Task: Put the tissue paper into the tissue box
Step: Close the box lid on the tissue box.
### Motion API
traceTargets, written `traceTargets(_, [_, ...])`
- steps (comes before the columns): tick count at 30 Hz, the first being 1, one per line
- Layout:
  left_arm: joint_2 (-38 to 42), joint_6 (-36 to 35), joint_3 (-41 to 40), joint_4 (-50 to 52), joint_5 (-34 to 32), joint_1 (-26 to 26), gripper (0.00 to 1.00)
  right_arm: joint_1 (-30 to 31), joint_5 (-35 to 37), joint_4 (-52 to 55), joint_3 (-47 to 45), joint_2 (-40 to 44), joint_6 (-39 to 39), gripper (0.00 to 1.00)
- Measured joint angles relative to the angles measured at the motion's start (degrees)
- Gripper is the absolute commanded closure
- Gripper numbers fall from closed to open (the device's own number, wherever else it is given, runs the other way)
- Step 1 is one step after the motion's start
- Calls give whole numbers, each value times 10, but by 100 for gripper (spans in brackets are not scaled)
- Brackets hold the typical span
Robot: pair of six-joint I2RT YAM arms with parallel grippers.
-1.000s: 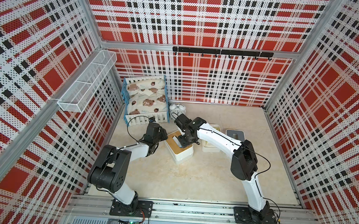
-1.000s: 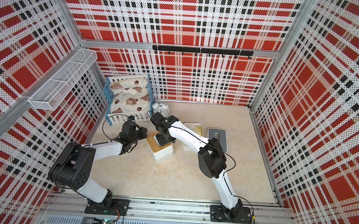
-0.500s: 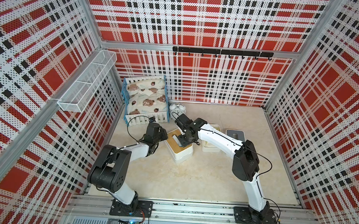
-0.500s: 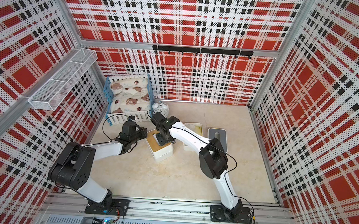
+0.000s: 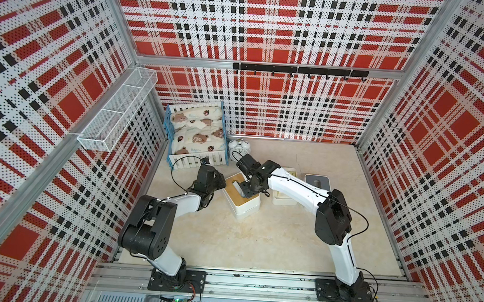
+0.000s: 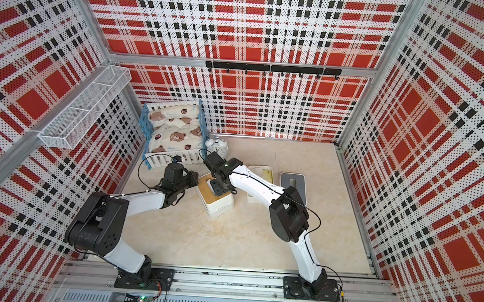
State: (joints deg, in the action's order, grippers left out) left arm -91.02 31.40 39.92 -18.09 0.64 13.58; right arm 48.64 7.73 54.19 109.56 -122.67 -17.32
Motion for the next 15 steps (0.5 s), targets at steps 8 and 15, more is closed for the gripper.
traceTargets(8, [17,0,0,0,2,0,78,5,26,-42,-35,13,-1,82])
traceTargets(15, [60,0,0,-2,1,0,78,5,33,-85,-70,27,-6,82])
